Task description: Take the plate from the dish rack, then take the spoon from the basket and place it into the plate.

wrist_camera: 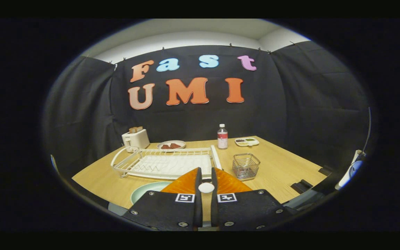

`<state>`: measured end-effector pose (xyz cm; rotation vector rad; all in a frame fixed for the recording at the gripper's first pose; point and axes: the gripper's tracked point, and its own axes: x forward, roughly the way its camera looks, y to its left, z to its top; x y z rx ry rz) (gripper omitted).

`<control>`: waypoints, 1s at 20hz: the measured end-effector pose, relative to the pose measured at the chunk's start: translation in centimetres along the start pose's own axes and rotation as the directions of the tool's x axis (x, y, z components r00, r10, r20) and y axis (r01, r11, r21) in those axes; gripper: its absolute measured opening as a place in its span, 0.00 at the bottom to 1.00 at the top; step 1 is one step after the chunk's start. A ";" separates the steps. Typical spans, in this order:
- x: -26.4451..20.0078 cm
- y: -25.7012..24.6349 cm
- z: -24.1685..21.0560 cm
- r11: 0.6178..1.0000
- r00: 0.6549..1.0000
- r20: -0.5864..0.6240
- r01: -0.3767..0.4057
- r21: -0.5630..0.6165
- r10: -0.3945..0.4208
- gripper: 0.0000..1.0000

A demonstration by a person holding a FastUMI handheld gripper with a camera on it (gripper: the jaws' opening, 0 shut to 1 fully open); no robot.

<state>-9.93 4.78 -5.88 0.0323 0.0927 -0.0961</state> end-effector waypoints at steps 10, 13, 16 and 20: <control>0.7 7.7 -4.3 0.984 0.983 -0.056 -0.178 -0.013 0.177 0.09; 1.4 9.5 -5.8 0.977 0.974 -0.073 -0.215 -0.019 0.213 0.09; 2.2 11.1 -7.1 0.969 0.966 -0.081 -0.246 -0.019 0.244 0.09; 3.0 12.5 -8.5 0.959 0.956 -0.092 -0.282 -0.036 0.277 0.09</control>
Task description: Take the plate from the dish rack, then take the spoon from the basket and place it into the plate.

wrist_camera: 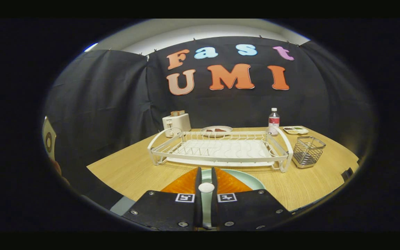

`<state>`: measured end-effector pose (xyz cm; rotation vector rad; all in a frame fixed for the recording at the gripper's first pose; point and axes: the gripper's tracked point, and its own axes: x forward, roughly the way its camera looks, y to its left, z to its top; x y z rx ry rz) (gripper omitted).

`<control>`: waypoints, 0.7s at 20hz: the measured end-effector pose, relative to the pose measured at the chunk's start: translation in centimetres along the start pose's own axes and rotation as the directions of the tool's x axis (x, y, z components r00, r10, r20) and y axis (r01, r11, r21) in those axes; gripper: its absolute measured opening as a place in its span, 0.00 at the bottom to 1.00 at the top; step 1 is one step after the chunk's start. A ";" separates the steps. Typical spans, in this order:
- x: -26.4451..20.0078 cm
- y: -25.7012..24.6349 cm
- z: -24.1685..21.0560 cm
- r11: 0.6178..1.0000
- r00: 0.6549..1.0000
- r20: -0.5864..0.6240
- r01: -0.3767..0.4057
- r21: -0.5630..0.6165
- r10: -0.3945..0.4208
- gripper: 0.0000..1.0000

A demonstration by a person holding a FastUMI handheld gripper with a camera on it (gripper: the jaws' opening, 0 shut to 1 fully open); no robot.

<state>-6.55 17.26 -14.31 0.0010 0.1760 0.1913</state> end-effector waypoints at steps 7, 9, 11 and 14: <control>1.1 -0.9 -3.1 0.998 0.995 -0.088 0.044 -0.053 -0.049 0.17; 1.3 -1.4 -4.3 0.996 0.990 -0.118 0.070 -0.061 -0.077 0.21; 1.2 -1.7 -4.1 0.995 0.989 -0.121 0.083 -0.058 -0.089 0.29; 1.2 -2.4 -2.7 0.992 0.990 -0.089 0.108 -0.065 -0.113 0.59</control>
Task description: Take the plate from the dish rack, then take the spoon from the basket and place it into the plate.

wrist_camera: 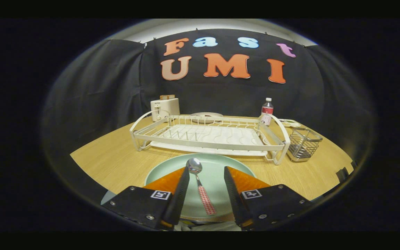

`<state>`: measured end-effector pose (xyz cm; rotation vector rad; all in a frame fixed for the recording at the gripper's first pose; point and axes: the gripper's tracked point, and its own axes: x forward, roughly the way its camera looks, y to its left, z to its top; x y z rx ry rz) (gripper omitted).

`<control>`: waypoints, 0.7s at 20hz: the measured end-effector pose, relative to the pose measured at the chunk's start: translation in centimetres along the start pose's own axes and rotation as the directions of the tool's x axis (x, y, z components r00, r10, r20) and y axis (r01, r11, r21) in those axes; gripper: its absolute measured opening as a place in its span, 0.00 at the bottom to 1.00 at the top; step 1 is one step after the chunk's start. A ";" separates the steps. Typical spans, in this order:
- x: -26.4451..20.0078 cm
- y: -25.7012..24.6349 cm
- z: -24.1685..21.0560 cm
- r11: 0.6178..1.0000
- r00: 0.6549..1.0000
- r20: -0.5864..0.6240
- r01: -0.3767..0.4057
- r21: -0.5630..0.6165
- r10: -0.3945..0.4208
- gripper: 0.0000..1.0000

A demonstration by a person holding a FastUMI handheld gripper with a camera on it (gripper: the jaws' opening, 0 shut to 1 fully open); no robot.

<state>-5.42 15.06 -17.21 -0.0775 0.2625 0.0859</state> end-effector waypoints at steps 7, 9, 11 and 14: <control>-0.8 -2.3 3.6 0.999 0.998 0.056 0.043 -0.013 -0.042 0.96; -1.0 -3.1 4.7 0.999 0.996 0.066 0.052 -0.004 -0.051 0.98; -1.4 -4.0 6.3 0.998 0.994 0.091 0.067 0.009 -0.067 0.98; -2.2 -5.9 8.6 0.995 0.986 0.131 0.103 0.013 -0.104 0.98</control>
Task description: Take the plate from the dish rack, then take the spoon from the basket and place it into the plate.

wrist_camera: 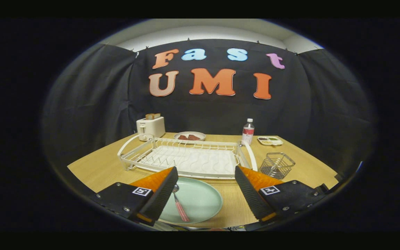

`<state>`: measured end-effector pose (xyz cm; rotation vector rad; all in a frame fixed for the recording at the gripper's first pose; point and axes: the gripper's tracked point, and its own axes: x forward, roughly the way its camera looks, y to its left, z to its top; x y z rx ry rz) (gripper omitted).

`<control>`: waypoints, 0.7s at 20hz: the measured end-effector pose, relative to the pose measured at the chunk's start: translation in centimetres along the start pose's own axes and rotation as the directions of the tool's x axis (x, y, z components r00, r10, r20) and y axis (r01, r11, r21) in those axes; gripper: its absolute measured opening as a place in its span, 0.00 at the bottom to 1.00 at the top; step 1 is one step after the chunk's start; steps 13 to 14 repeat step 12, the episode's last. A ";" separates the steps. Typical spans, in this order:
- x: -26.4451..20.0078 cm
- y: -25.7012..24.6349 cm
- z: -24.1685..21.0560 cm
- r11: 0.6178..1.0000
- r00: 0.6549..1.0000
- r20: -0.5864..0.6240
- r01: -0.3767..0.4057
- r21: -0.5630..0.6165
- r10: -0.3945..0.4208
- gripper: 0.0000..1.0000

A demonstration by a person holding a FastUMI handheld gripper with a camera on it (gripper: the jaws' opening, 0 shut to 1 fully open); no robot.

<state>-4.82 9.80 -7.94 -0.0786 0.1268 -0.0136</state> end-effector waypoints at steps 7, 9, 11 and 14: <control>-0.9 -1.6 1.5 1.000 0.999 0.034 0.027 0.012 -0.028 0.98; -0.9 -1.5 1.2 0.999 0.999 0.026 0.025 0.021 -0.026 0.98; -0.9 -1.5 1.1 0.999 1.000 0.019 0.020 0.039 -0.021 0.98; -1.0 -1.5 0.9 0.999 1.000 0.013 0.018 0.044 -0.019 0.98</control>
